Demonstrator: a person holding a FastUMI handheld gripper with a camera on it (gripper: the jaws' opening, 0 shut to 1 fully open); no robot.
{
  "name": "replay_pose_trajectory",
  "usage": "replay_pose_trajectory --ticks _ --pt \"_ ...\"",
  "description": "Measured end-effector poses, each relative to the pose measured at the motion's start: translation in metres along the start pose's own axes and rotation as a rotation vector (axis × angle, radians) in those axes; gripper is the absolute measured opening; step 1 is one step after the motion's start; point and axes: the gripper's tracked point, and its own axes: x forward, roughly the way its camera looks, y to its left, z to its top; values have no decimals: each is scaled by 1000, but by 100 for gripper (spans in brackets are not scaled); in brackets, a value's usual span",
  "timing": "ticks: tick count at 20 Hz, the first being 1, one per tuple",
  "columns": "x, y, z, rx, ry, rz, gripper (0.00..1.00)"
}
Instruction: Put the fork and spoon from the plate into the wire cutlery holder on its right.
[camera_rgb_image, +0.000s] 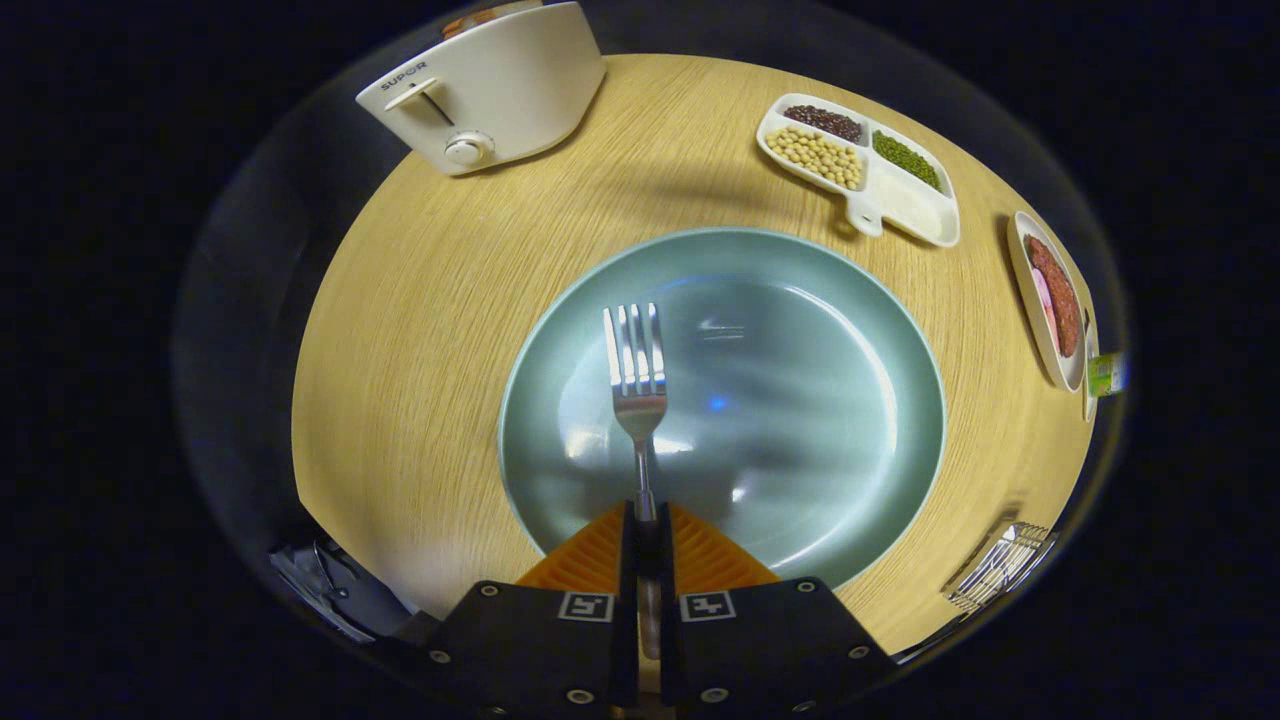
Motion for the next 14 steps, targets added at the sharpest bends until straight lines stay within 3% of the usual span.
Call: replay_pose_trajectory --ticks 2,9,14 --pt "0 4 2 5 -5 24 5" --pt "-20 -4 22 84 -121 47 5" --pt "-56 -22 18 119 -199 19 5"
